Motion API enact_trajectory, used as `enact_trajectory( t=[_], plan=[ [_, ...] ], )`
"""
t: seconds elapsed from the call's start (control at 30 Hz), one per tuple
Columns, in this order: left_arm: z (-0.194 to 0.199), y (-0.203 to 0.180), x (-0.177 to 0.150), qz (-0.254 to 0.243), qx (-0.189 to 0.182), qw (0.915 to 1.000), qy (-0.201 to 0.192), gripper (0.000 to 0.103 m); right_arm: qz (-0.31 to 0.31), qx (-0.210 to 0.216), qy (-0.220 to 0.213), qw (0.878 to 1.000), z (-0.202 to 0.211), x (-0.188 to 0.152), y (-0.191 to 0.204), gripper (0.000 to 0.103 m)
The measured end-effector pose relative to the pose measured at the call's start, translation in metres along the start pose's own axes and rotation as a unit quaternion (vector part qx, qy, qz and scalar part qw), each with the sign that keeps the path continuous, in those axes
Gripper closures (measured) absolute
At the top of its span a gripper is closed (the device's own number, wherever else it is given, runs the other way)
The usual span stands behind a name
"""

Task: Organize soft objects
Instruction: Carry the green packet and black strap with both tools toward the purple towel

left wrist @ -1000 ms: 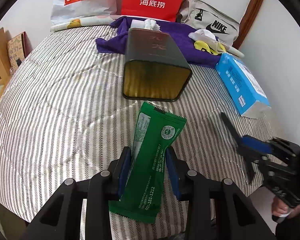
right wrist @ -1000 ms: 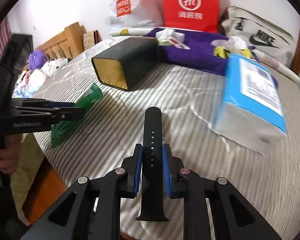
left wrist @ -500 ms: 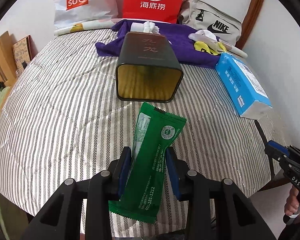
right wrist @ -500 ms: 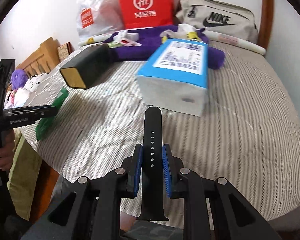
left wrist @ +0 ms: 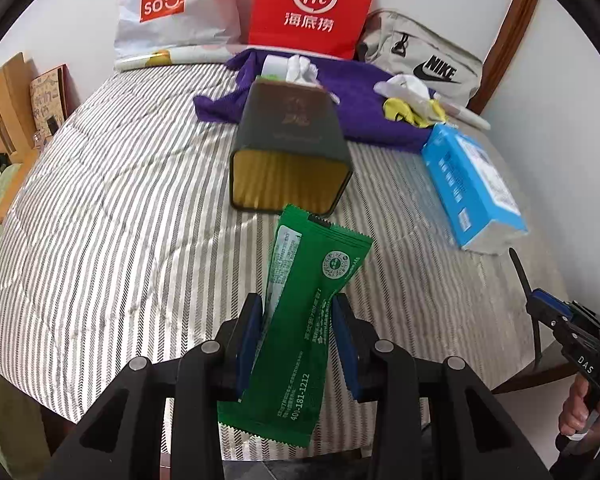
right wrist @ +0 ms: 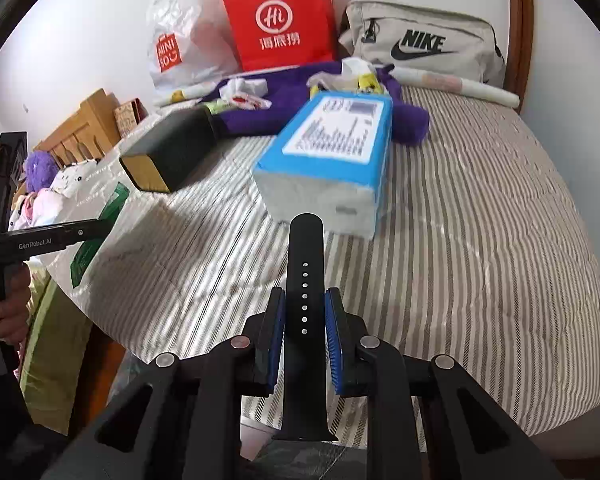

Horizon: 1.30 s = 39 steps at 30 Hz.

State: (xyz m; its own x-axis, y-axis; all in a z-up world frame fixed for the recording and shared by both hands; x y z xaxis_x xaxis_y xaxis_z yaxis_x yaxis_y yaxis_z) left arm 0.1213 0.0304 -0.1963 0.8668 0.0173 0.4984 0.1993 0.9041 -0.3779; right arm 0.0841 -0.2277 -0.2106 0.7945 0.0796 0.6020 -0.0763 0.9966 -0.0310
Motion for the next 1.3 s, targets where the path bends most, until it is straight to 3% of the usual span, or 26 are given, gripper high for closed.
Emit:
enact_trajectory(
  t=[0.53, 1.3],
  plan=[
    [0.038, -0.015, 0.057, -0.011, -0.004, 0.9991, -0.042, 0.069, 0.016, -0.002, -0.036, 0.999, 0.023, 0.068, -0.002, 0.083],
    [-0.005, -0.004, 0.136, -0.02, 0.005, 0.9996, -0.021, 0.069, 0.014, -0.005, -0.026, 1.0, -0.03, 0.144, -0.006, 0.083]
  ],
)
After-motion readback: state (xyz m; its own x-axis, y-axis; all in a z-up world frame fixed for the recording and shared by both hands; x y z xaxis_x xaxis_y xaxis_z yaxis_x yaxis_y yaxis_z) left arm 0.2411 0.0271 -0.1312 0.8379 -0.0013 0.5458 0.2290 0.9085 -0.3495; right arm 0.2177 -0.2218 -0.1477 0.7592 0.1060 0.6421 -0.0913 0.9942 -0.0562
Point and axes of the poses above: each gripper's, at about its wrist camera, not at the fingertips, and z roughly against the way its jaws point, y to its left, x to its top, the point moved 9 cm from there along -z, roughly the way its jaws point, and after that the axes turned 14 degrees about -x, right-handed, at the moved point
